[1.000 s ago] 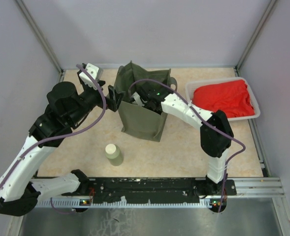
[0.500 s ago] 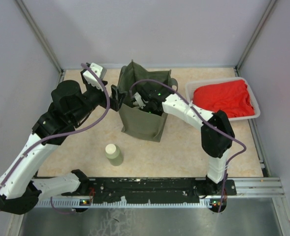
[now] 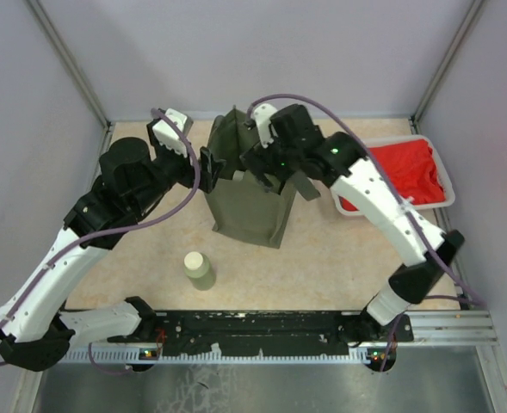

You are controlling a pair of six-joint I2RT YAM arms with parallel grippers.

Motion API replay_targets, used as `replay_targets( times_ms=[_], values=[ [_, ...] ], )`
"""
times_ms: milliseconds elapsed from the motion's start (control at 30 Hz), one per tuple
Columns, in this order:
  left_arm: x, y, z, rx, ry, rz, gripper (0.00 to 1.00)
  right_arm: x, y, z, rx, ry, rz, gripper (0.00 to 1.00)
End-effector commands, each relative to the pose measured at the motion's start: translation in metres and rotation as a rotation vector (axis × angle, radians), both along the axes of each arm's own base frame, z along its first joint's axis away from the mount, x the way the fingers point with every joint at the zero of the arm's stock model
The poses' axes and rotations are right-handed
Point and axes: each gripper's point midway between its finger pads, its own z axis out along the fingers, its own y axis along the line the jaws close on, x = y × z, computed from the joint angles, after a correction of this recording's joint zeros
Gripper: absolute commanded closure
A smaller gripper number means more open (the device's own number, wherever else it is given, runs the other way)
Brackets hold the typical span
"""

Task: Place the personal care products into the canvas bag

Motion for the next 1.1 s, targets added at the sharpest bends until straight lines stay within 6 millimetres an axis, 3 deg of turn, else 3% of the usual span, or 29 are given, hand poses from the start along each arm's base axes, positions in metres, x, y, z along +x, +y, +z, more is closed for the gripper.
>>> replay_targets(
  times_ms=[0,133,233,300,400,567,767,967,1067],
  values=[
    [0.016,0.015,-0.003,0.030,-0.012,0.118,0.00,-0.019,-0.029,0.079,0.154,-0.161,-0.069,0.01],
    [0.030,0.029,-0.017,0.080,0.017,0.210,0.00,-0.043,-0.041,0.103,0.252,-0.208,-0.042,0.01],
    [0.040,0.027,-0.024,0.069,0.036,0.193,0.00,-0.067,-0.046,0.113,0.319,-0.212,0.010,0.01],
    [0.049,0.025,-0.026,0.061,0.042,0.180,0.00,-0.082,-0.043,0.109,0.332,-0.197,0.055,0.01],
    [0.065,0.020,-0.032,0.065,0.053,0.157,0.00,-0.106,-0.030,0.093,0.317,-0.164,0.140,0.01],
    [0.089,0.013,-0.048,0.079,0.081,0.115,0.00,-0.144,0.002,0.049,0.251,-0.087,0.255,0.01],
    [0.109,0.019,-0.077,0.099,0.141,0.138,0.00,-0.178,0.027,0.025,0.258,-0.043,0.334,0.01],
    [0.124,0.028,-0.088,0.067,0.161,0.146,0.00,-0.192,0.057,-0.016,0.164,-0.129,0.418,0.01],
    [0.129,0.025,-0.094,0.063,0.181,0.123,0.11,-0.192,0.084,-0.043,0.144,-0.162,0.473,0.01]
  ],
)
